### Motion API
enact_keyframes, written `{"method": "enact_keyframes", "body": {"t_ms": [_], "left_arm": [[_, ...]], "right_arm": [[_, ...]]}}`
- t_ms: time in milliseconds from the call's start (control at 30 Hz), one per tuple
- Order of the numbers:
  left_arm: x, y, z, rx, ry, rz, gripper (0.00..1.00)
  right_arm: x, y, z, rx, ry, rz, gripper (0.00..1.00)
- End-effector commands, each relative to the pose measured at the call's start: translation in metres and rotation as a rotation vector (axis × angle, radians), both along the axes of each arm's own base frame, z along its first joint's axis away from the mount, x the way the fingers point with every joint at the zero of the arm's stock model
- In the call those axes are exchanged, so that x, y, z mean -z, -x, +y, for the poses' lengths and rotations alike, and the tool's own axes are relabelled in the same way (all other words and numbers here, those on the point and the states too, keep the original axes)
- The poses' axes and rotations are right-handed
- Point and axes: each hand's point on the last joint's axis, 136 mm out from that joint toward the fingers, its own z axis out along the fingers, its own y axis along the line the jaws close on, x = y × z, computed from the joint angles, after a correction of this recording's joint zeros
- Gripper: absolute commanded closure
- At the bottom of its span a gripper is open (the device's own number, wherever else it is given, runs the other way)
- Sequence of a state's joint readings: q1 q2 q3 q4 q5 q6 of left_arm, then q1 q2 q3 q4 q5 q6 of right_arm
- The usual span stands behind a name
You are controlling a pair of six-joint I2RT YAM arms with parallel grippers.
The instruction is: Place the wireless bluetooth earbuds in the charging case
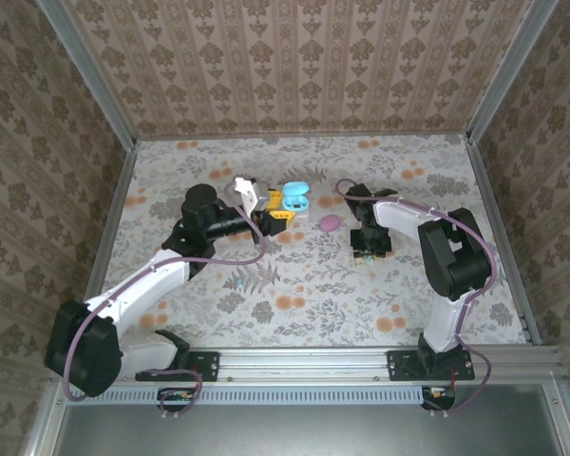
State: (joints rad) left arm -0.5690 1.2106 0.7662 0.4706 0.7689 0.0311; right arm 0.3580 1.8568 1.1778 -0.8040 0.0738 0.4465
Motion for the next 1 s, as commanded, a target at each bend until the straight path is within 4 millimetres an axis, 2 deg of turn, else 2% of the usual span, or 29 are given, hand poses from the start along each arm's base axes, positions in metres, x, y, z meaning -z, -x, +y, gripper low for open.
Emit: {"method": "enact_keyframes", "body": {"t_ms": [0,267,600,967], "left_arm": [[-0.013,0.003,0.0,0.009,0.014,-0.051,0.61],[-0.014,0.004,0.0,0.01,0.015,-0.052,0.6],[-0.014,0.005,0.003,-0.002,0.012,-0.055,0.61],[-0.014,0.005,0.002,0.003,0.012,-0.053,0.61]], "right_arm": [[0.0,-0.007,0.007,-0.027,-0.008,-0.008,0.64],[0.006,0.0,0.0,-0.024,0.011,0.006,0.7],[0.0,0.011,-0.005,-0.024,0.024,0.026,0.69],[-0.007,0.014,-0.009,-0.011,0.005,0.026,0.7]]}}
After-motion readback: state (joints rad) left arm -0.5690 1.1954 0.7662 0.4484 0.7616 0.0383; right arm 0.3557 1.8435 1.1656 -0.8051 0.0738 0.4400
